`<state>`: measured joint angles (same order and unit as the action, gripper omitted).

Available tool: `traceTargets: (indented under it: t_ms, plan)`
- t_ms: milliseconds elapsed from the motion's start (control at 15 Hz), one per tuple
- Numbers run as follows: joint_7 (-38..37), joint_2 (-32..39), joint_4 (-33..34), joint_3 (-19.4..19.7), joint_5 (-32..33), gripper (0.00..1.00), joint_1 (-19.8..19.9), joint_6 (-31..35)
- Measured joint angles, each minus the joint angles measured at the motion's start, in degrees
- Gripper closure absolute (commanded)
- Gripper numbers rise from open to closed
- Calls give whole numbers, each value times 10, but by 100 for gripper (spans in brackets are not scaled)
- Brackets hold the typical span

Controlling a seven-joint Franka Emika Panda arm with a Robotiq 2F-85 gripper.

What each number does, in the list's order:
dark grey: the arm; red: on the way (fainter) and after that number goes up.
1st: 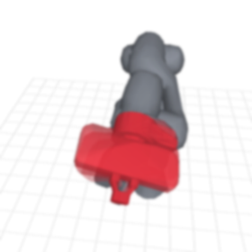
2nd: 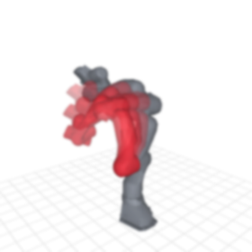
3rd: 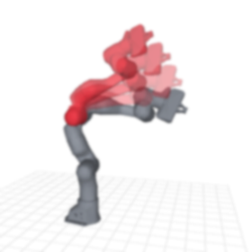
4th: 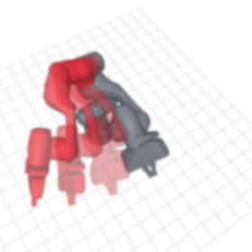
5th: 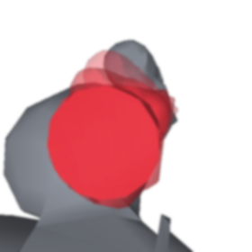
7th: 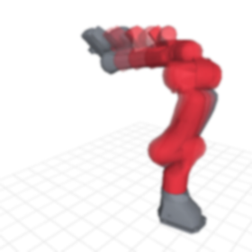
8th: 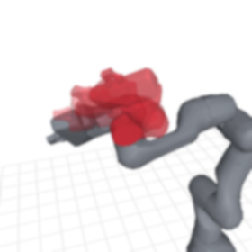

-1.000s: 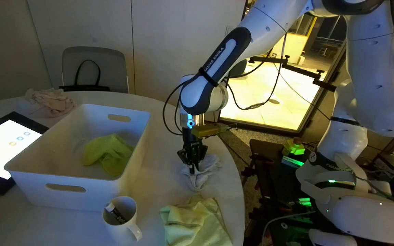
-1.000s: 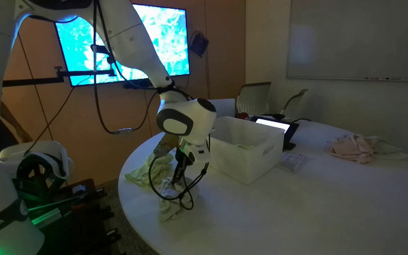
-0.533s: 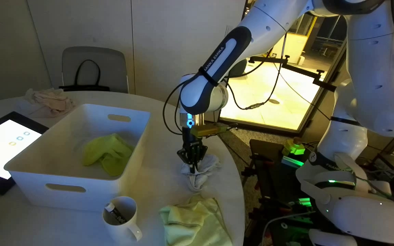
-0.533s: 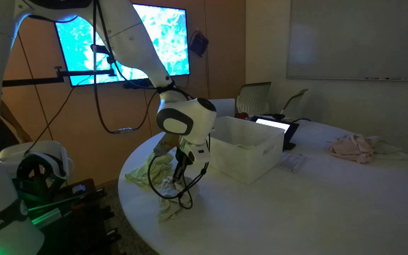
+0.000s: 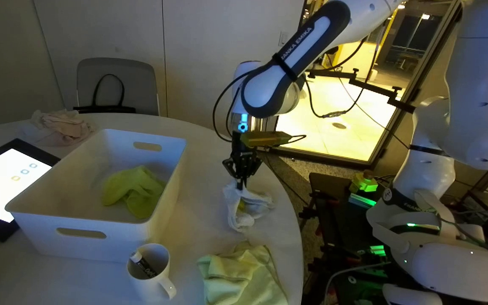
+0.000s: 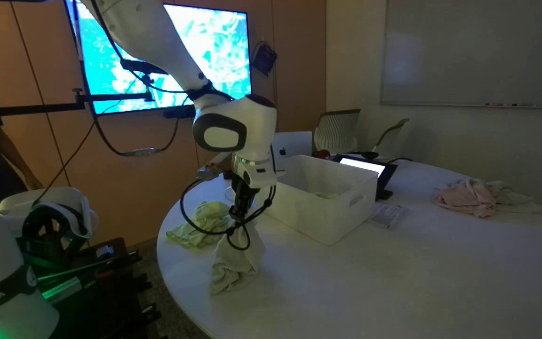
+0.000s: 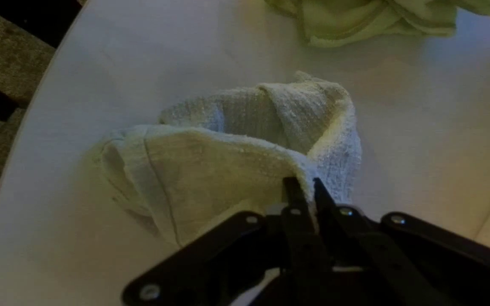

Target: Put the cloths in the box, then put the marker and the yellow object in the cup

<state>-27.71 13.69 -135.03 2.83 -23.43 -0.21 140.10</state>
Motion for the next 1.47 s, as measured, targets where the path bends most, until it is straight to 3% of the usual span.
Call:
traceTargets:
  t_ms: [333, 600, 933, 1467]
  plan:
    - [-179, -133, -46, 21, 148, 91, -6, -5]
    - [-286, -236, -46, 12, 249, 91, 13, -76]
    - [-311, -305, 12, -20, 281, 91, 36, -187]
    - [-314, -304, 153, -54, 301, 92, 41, -287]
